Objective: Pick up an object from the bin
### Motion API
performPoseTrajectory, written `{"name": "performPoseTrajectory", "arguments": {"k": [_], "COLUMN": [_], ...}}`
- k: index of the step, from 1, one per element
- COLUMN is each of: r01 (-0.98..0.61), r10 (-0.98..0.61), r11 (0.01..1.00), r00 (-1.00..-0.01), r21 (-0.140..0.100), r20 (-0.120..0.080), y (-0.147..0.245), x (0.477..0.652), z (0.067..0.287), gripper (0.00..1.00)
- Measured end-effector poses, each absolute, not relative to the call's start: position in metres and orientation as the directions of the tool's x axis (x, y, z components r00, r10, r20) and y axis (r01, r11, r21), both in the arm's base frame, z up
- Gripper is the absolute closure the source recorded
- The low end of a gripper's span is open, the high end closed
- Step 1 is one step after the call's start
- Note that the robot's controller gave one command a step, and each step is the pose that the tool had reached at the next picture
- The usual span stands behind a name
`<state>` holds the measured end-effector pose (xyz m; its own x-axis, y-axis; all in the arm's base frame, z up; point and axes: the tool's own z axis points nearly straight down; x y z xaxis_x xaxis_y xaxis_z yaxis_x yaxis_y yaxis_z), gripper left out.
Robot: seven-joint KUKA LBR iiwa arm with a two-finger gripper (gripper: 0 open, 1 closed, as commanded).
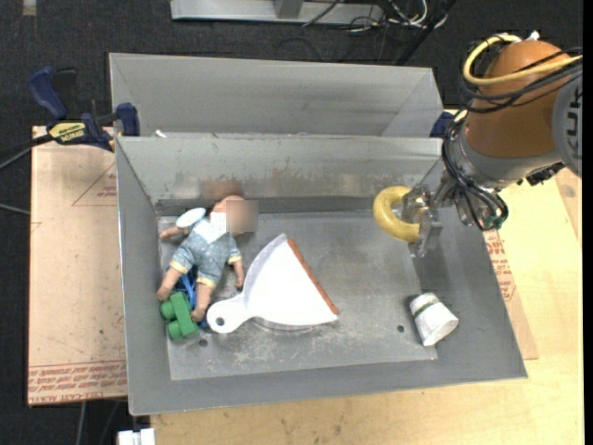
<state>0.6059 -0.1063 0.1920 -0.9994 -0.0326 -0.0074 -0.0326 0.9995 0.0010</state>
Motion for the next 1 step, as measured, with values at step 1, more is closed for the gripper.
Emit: {"name": "performPoseTrajectory", "arguments": {"k": [1], "r01": [-0.032], "r10": [-0.032], "r11": [0.999], "r00": [-0.999], "r21": [0.003], "r20": [-0.001], "y": [-0.1050], "x": [0.6116], "z": [0.2297], "gripper": [1.00]}}
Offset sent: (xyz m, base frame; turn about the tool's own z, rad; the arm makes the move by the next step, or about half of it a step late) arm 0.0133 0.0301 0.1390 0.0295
